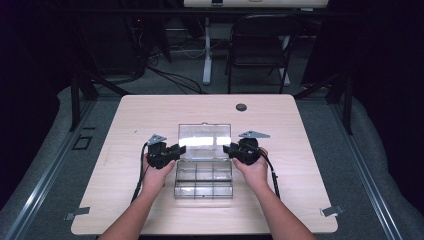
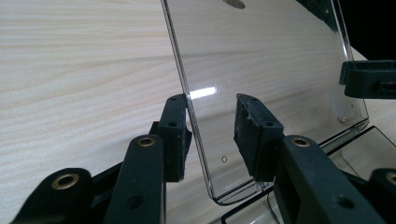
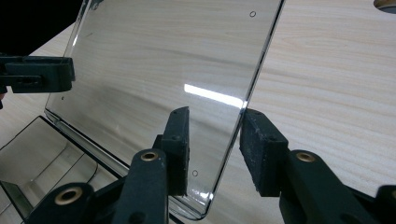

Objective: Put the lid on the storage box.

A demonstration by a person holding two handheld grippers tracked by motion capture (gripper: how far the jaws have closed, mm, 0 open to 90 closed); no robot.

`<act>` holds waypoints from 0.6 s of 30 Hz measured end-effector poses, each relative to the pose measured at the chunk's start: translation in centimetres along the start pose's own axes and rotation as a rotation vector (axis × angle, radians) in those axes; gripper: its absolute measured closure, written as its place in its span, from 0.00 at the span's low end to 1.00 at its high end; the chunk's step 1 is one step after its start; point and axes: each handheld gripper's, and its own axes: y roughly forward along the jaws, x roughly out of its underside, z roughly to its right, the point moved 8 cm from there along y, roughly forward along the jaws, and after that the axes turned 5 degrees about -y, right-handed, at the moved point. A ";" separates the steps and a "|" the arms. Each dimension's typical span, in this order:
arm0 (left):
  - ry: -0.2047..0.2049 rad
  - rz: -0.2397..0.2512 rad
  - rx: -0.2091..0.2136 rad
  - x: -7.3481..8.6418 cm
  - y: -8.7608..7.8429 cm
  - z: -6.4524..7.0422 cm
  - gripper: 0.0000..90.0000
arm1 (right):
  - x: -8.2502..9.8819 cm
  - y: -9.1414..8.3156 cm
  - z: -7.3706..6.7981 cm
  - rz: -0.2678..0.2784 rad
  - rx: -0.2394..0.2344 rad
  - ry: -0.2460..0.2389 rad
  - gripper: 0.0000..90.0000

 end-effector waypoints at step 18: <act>-0.032 -0.022 -0.008 0.2 0.4 -0.2 0.68 | 0.2 0.5 -0.1 -0.027 0.000 0.036 0.64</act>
